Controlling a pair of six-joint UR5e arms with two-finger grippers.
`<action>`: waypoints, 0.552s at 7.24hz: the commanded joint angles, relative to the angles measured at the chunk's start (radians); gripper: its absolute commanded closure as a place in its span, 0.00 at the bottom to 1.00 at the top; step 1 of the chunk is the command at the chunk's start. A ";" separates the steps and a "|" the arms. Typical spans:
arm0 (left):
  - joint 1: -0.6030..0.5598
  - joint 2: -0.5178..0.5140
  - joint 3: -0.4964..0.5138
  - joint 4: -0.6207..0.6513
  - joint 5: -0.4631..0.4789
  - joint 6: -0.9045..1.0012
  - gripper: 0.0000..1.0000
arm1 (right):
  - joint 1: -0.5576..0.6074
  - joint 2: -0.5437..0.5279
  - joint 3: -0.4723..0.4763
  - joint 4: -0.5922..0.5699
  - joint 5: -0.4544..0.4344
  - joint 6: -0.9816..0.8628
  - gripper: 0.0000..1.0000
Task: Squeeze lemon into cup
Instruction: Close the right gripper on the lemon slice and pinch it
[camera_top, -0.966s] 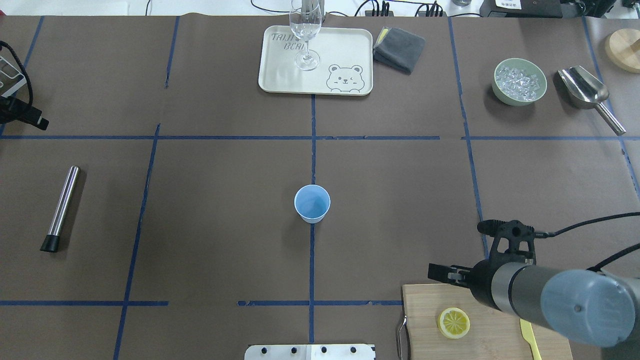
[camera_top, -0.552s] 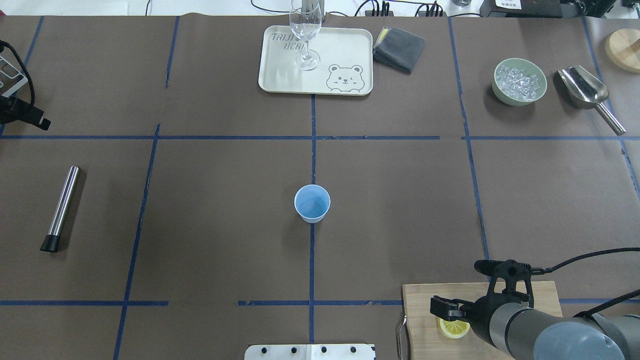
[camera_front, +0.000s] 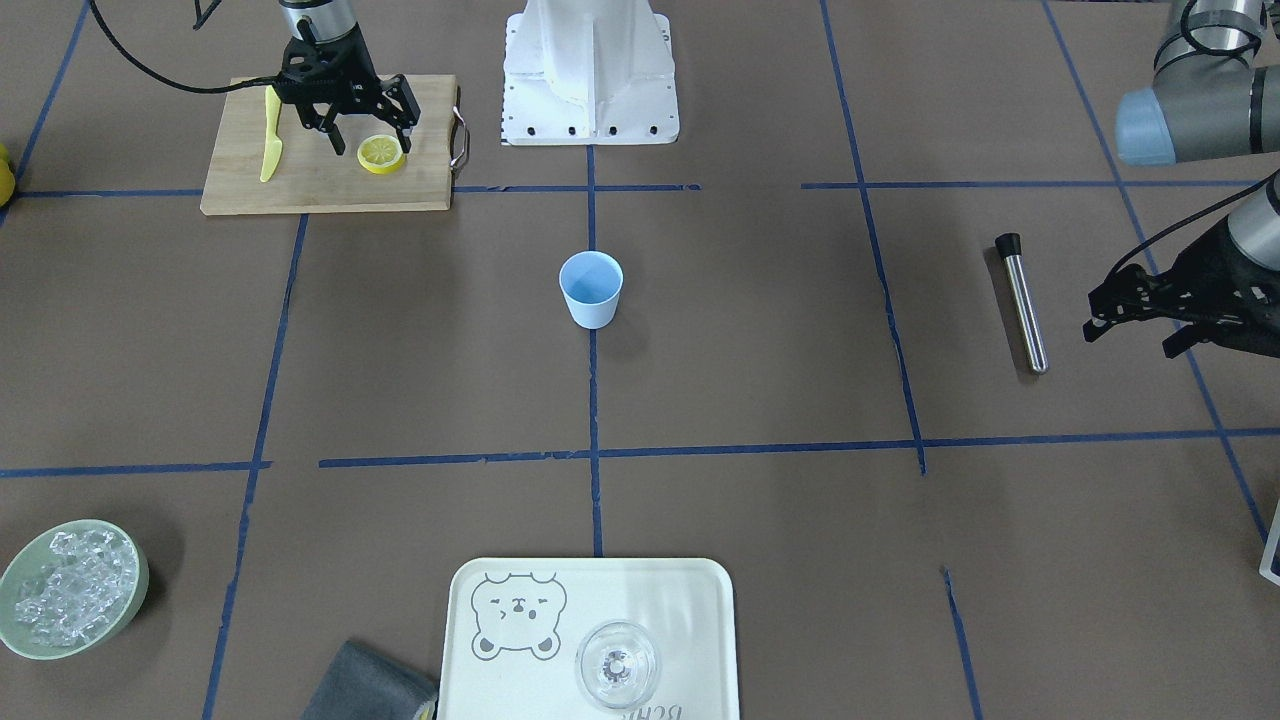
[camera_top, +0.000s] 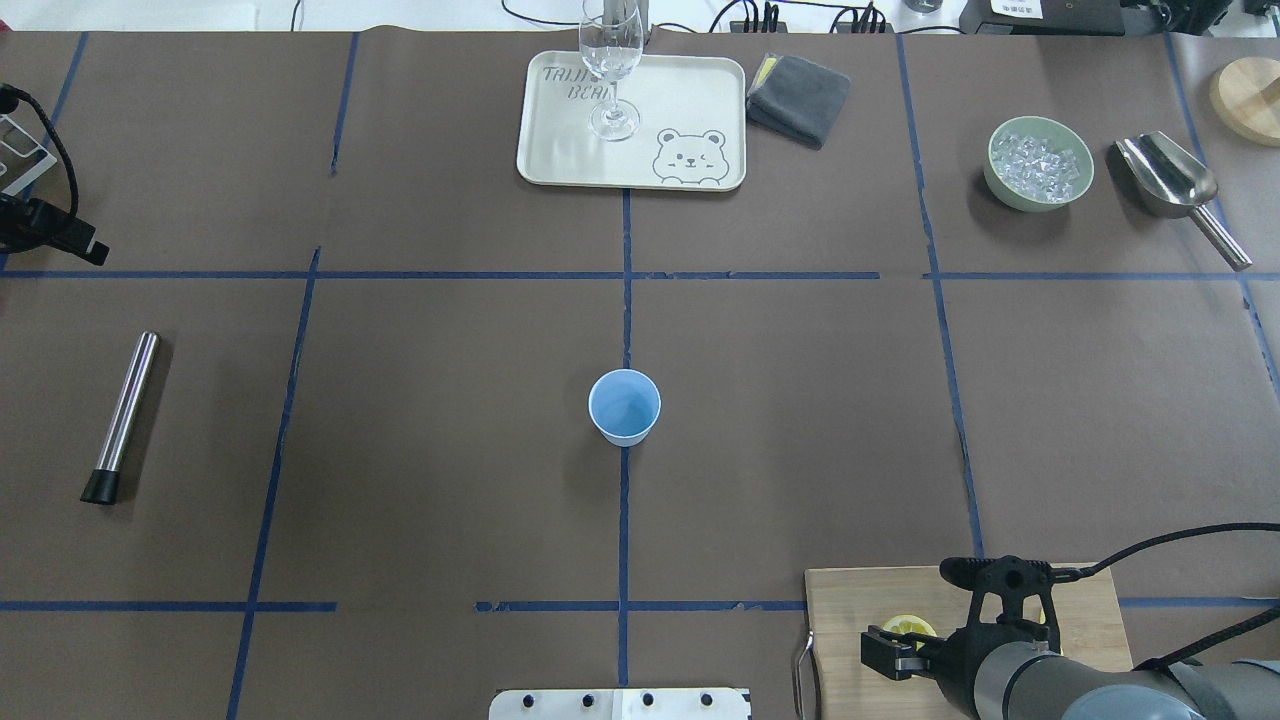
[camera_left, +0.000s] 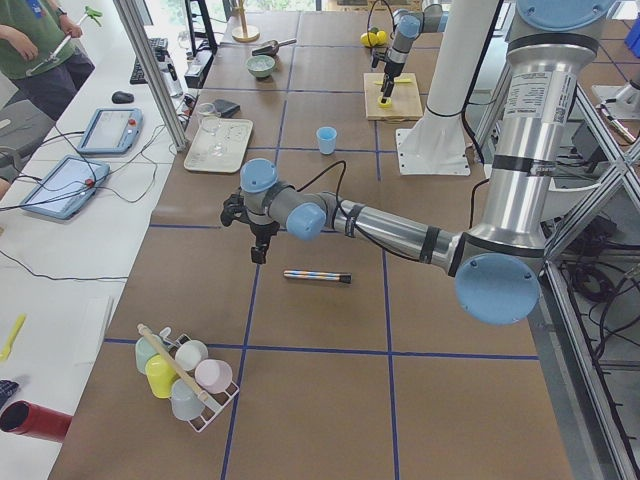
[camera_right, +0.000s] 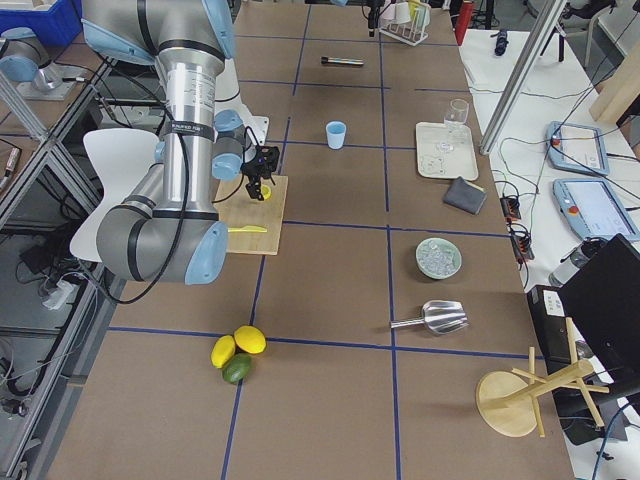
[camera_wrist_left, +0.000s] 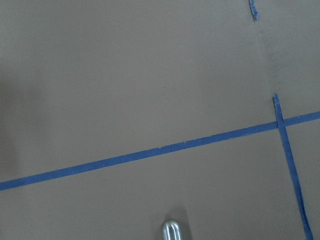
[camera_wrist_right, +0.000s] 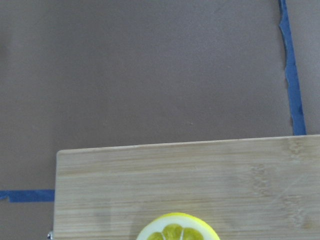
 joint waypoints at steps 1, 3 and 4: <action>0.000 0.000 0.002 -0.001 -0.001 0.000 0.00 | -0.007 0.004 -0.011 0.001 -0.002 -0.003 0.00; 0.000 0.000 0.002 -0.001 -0.001 0.000 0.00 | -0.006 0.006 -0.011 0.001 -0.003 -0.009 0.00; 0.000 0.000 0.000 -0.001 -0.001 0.000 0.00 | -0.004 0.006 -0.010 0.001 -0.003 -0.009 0.00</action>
